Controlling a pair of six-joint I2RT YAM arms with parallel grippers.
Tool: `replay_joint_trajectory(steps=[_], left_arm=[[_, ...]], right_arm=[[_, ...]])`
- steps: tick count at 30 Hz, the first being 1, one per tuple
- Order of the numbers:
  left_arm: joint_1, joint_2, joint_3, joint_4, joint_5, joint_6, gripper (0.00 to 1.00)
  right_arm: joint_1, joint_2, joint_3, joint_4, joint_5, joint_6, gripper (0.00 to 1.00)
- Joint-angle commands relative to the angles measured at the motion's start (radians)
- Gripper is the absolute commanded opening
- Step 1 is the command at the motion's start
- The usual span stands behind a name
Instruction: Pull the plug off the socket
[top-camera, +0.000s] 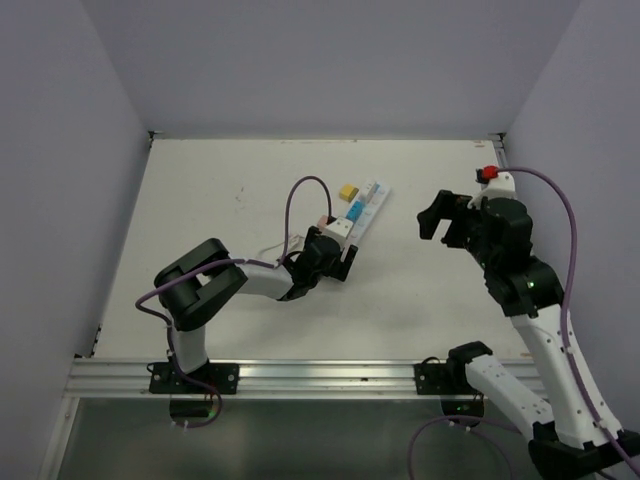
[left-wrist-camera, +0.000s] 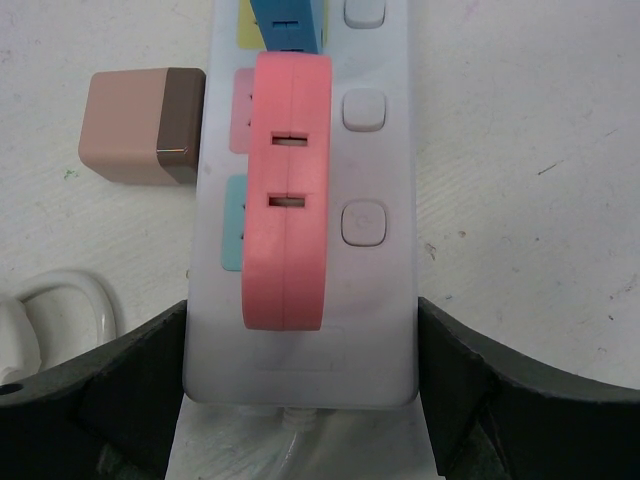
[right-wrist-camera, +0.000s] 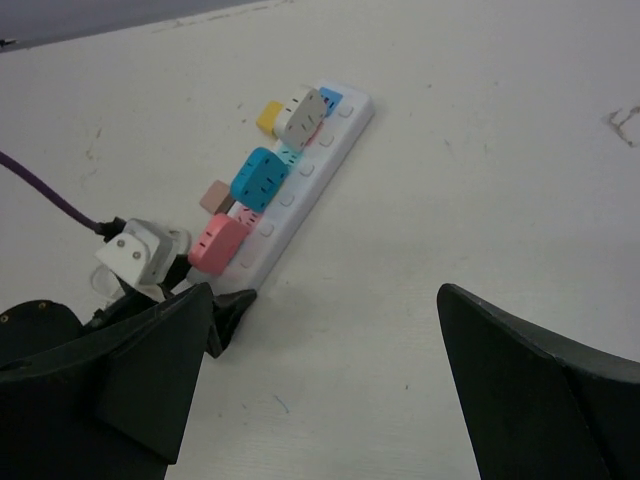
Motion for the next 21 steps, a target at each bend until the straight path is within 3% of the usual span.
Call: replay_joint_trajectory(steps=[1,9,13,21], left_arm=[[-0.003,0.005,-0.017,0.014,0.050,-0.040,0.03],[-0.003,0.014,-0.008,-0.068,0.060,-0.056,0.00],[-0.004,0.019,0.007,-0.105,0.063,-0.060,0.00],[-0.003,0.016,0.040,-0.193,0.108,-0.092,0.00]], right_arm=[[0.004,0.126,0.011,0.066,0.029,0.108,0.99],[0.066,0.537,0.192,0.052,0.163,0.212,0.99],[0.118,0.695,0.327,0.048,0.296,0.258,0.99],[0.147,0.970,0.508,0.008,0.378,0.395,0.99]])
